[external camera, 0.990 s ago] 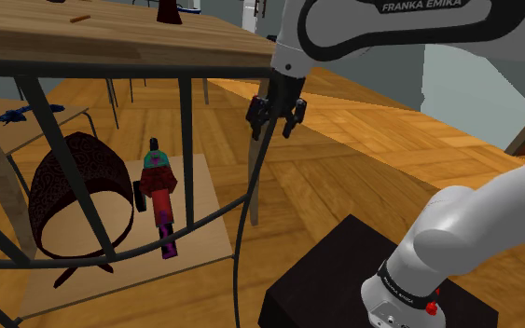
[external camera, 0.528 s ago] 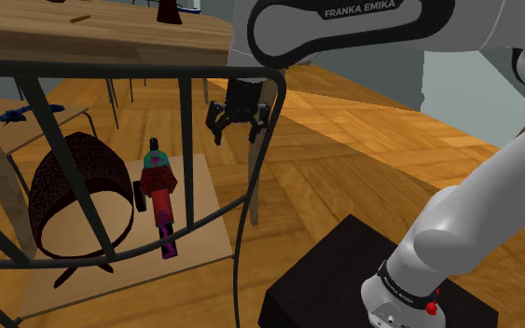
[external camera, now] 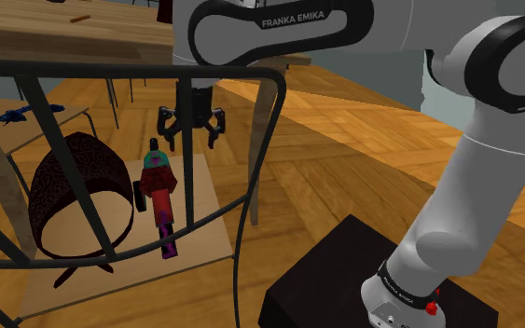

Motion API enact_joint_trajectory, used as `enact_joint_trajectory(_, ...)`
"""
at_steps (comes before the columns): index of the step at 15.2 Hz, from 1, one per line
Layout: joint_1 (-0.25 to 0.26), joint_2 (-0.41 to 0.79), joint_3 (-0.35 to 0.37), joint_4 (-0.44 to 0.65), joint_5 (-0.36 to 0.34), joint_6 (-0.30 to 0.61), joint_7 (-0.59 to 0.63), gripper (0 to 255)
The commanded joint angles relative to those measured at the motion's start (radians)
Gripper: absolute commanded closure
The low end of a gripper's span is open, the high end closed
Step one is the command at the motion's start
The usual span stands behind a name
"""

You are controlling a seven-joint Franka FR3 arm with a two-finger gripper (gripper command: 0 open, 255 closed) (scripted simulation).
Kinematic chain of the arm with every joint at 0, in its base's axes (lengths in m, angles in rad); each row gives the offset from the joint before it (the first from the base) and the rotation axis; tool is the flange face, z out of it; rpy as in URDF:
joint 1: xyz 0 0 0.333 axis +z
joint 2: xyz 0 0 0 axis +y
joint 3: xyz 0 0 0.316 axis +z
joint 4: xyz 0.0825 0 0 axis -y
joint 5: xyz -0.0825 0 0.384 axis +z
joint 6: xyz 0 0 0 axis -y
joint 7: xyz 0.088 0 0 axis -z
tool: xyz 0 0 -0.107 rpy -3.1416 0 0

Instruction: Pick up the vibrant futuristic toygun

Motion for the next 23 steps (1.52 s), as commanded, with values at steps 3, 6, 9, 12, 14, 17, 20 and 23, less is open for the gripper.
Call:
enact_joint_trajectory(3,0.064,0.186,0.010,0.206,-0.092,-0.049,0.101,0)
enact_joint_trajectory(6,0.132,0.333,0.001,0.388,-0.154,-0.103,0.157,0)
enact_joint_trajectory(9,0.130,0.334,-0.003,0.350,-0.154,-0.063,0.158,0)
enact_joint_trajectory(12,0.127,0.338,-0.005,0.314,-0.157,-0.025,0.161,0)
enact_joint_trajectory(14,0.126,0.340,-0.006,0.297,-0.159,-0.005,0.162,0)
enact_joint_trajectory(17,0.126,0.340,-0.006,0.296,-0.159,-0.005,0.162,255)
enact_joint_trajectory(20,0.126,0.340,-0.006,0.297,-0.159,-0.005,0.162,255)
enact_joint_trajectory(23,0.126,0.340,-0.006,0.297,-0.159,-0.005,0.162,255)
